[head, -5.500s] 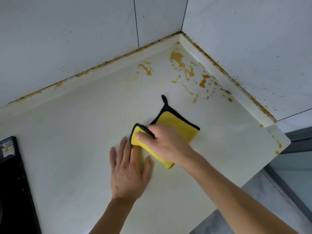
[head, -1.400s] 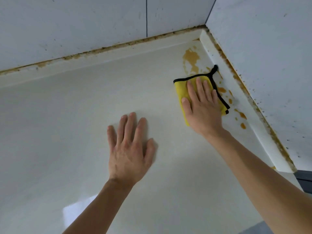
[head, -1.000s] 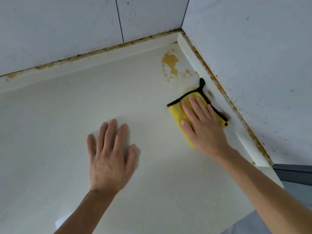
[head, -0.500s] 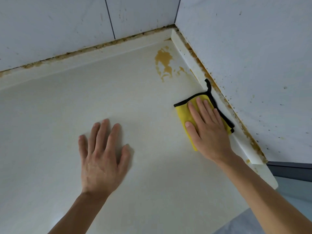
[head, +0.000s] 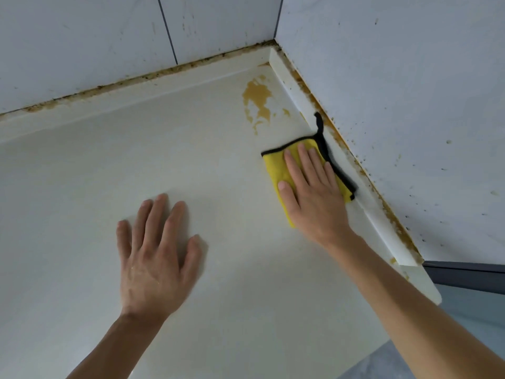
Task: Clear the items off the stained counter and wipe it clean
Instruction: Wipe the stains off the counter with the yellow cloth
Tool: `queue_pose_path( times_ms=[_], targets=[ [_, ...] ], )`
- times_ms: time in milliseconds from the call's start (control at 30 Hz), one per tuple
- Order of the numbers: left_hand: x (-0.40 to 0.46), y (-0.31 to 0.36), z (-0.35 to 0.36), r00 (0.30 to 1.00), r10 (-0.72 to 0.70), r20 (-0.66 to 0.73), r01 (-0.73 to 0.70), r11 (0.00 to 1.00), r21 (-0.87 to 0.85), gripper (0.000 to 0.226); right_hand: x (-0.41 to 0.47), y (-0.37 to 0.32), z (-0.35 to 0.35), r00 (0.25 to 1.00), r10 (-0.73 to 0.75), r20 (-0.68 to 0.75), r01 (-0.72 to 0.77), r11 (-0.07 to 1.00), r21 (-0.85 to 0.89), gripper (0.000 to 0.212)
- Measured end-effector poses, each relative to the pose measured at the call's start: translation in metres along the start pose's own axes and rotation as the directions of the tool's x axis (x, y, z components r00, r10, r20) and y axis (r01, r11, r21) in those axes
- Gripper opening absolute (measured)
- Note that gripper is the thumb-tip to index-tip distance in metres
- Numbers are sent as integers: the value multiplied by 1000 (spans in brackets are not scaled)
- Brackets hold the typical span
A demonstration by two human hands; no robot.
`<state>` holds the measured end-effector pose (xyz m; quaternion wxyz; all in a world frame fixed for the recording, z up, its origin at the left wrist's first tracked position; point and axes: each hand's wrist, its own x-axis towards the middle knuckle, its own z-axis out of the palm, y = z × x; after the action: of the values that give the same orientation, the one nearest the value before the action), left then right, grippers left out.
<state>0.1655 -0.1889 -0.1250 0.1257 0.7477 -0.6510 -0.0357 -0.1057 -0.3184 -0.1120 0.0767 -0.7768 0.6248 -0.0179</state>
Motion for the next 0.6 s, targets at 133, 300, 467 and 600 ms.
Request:
queue_pose_path(
  times_ms=[133,300,467,600],
  targets=[
    [0,-1,1,1000,5,5,-5,1000,6,63,-4,8,0,1000,-9,-1,9,1000,5,64],
    [-1,-1,1,999,-13,35,13,1000,11,63,69,-10,-4,1000,-14,16,13,999,43,65],
    [-1,-2,2,999,-9,37,9,1000,11,65,130,-35,-9,998,-10,63,6,998,64,65],
    [-1,-3,3,999,-7,35,7,1000,4,66,109,-40,-11,996,-62,62,59,997,52,64]
  ],
)
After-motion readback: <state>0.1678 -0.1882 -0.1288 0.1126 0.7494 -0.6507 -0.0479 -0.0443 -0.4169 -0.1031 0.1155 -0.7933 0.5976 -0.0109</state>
